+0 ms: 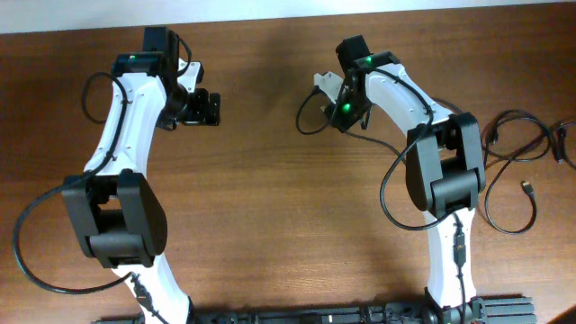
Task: Untangle cables
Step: 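Lift the USB-plug cable with the right gripper and carry it right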
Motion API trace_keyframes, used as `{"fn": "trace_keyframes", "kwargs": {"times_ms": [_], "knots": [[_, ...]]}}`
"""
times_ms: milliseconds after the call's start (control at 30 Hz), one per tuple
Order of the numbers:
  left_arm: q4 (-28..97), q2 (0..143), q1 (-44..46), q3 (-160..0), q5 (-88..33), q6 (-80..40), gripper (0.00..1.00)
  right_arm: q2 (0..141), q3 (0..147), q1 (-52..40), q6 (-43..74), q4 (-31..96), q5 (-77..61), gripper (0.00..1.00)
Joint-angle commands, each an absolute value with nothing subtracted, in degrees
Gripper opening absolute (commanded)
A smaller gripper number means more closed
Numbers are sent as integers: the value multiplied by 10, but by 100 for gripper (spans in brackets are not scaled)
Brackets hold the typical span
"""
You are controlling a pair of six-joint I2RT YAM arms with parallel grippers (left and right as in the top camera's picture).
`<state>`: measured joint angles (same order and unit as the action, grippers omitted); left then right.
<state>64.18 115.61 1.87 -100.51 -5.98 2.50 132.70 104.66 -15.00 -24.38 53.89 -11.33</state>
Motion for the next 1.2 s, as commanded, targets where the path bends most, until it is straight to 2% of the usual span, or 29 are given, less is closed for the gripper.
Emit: {"fn": "trace_keyframes", "kwargs": {"times_ms": [0, 200, 400, 600, 867, 967, 1100, 1167], "knots": [[644, 1138, 22, -1011, -66, 21, 95, 1281, 1053, -146, -206, 549, -13, 4], [644, 1138, 22, -1011, -66, 21, 95, 1176, 1111, -75, -120, 585, 122, 4], [644, 1138, 22, -1011, -66, 21, 95, 1064, 1141, 109, -27, 609, 127, 4], [644, 1138, 22, -1011, -66, 21, 95, 1063, 1138, 257, 19, 651, 123, 4], [644, 1138, 22, -1011, -66, 21, 95, 1093, 1137, 328, 48, 675, 123, 6], [644, 1138, 22, -1011, -66, 21, 95, 1101, 1137, 331, 50, 675, 92, 48], [643, 1138, 22, -1011, -66, 21, 95, 1101, 1137, 330, 50, 672, 12, 81], [643, 1138, 22, -1011, -66, 21, 96, 1101, 1137, 330, 50, 671, -25, 92]]}}
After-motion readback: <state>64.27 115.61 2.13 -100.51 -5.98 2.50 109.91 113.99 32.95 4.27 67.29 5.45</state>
